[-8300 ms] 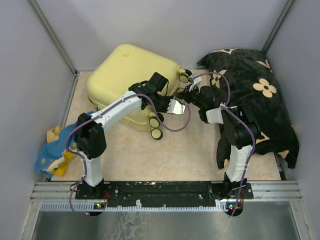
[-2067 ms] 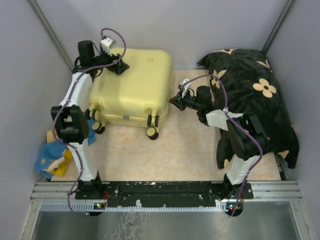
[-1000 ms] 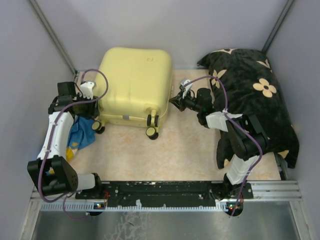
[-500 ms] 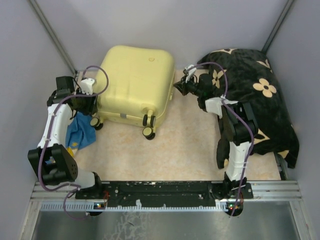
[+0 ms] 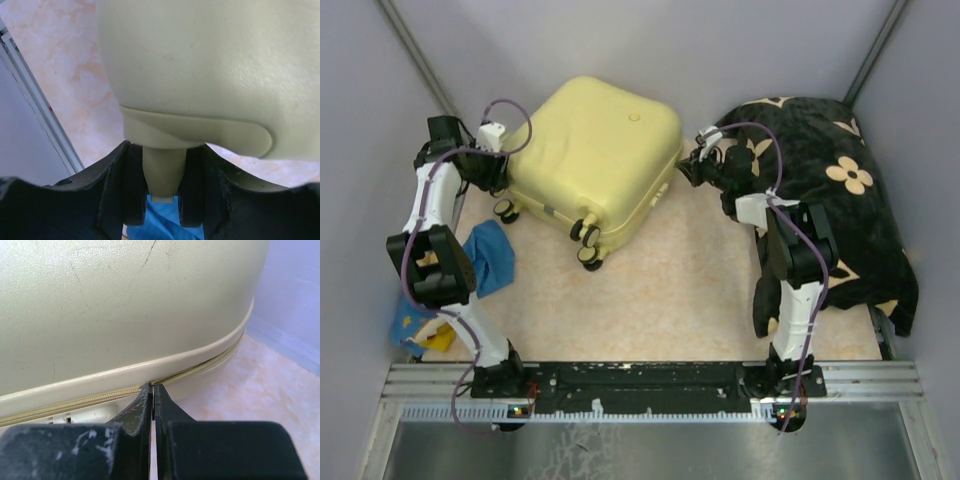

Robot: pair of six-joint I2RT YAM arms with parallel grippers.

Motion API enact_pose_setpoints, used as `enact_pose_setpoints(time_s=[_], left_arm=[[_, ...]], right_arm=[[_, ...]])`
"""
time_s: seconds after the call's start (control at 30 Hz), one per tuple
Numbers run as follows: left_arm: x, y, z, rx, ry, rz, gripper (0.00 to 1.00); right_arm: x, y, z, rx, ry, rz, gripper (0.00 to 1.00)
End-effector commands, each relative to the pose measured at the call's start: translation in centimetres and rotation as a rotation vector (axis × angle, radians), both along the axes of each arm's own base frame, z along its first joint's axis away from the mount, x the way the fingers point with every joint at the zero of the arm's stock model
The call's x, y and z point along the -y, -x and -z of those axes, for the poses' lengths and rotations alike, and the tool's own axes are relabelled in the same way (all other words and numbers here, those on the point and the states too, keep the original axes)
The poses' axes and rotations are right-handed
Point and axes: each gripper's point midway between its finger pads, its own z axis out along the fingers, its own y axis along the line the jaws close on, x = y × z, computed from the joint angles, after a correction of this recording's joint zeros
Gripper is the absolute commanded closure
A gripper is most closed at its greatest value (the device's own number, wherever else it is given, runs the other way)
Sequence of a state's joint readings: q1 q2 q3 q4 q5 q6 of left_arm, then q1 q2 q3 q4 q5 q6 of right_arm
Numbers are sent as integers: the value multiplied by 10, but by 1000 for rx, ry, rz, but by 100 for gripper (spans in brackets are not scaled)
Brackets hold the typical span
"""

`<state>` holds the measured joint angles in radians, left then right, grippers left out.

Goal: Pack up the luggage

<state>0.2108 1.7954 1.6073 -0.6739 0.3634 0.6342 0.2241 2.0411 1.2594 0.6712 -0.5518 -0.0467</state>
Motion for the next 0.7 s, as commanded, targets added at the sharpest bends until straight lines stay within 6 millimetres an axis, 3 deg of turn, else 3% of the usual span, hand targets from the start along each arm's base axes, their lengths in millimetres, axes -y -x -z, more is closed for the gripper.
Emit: enact_pose_setpoints(time_s=[0.0,0.07,0.1,0.2,0.27,0.4,0.5,0.67], left_arm=[[44,-69,27,55,68,152,95],[69,-82,23,77,57,210,82],[78,-87,16,90,76,215,69],[86,-89,-15,124,130,203,38],[81,-80,-38,142,116,184,25],[69,-35,-73,170,92,136,1],[62,3,-80,194,74,81,0],[67,55,-91,148,101,36,0]], right_arm=[[21,0,-50,111,-34,97,100],[19,4,-52,107,-38,100,100],[18,6,-51,102,-36,102,100],[18,12,-52,95,-38,106,100],[18,16,-50,89,-41,111,100],[16,25,-44,76,-52,106,100],[12,30,-42,72,-60,96,100],[10,35,-41,76,-63,78,100]])
